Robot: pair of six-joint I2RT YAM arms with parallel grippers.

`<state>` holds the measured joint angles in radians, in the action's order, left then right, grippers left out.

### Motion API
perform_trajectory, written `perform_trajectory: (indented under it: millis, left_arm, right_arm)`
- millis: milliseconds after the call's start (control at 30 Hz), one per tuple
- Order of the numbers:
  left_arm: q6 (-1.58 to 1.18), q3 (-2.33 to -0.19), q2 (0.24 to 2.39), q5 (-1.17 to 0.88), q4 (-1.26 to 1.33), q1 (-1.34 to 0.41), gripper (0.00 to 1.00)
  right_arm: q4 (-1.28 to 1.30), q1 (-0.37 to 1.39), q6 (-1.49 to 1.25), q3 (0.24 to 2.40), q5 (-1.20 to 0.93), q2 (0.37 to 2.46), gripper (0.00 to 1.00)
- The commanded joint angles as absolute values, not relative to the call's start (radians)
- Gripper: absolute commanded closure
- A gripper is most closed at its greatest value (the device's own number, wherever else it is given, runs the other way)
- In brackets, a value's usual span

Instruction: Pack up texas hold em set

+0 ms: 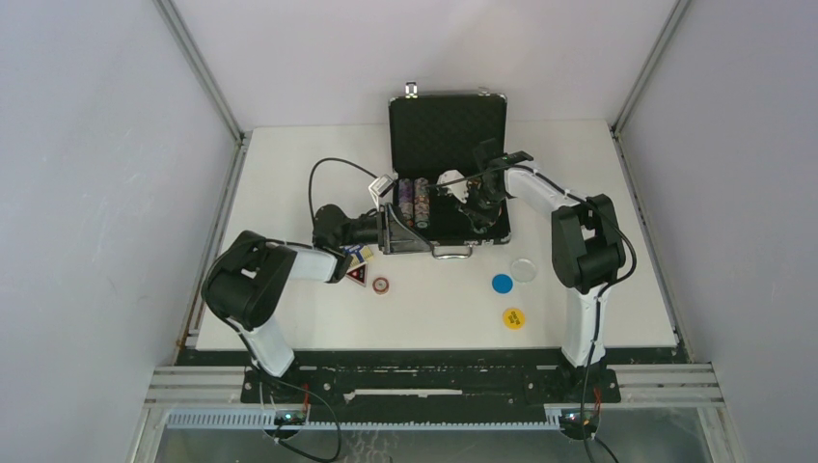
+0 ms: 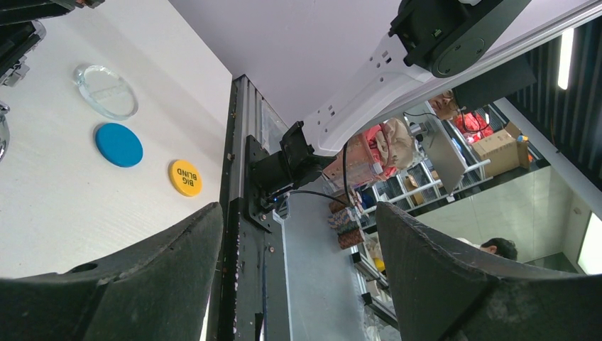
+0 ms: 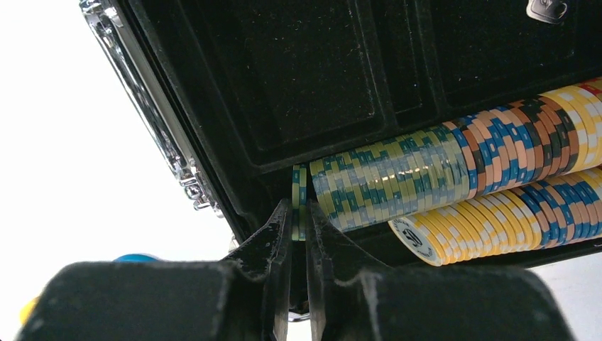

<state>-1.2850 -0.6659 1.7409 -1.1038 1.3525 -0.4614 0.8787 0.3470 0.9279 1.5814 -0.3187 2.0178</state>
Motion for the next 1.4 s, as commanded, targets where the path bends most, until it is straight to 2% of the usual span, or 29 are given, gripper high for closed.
perform_trajectory:
  millis: [0, 733, 1033, 1367]
  left_arm:
    - [-1.295, -0.669, 1.724, -1.117, 1.409, -0.457, 0.17]
    - [-1.298, -0.667, 1.719, -1.118, 1.408, -0.459, 0.16]
    - [-1.299, -0.669, 1.723, -1.120, 1.410, -0.459, 0.16]
    - [-1.301, -0.671, 1.727, -1.121, 1.410, -0.460, 0.17]
  right_arm:
    - [0.698, 0.320, 0.931, 1.622, -0.266, 2.002, 0.81]
    - [0.641, 0.310, 0.905, 1.570, -0.218, 1.933, 0.81]
    - [0.641, 0.307, 0.901, 1.565, -0.248, 1.922, 0.74]
    - [0.601, 0.304, 0.884, 1.559, -0.229, 1.911, 0.74]
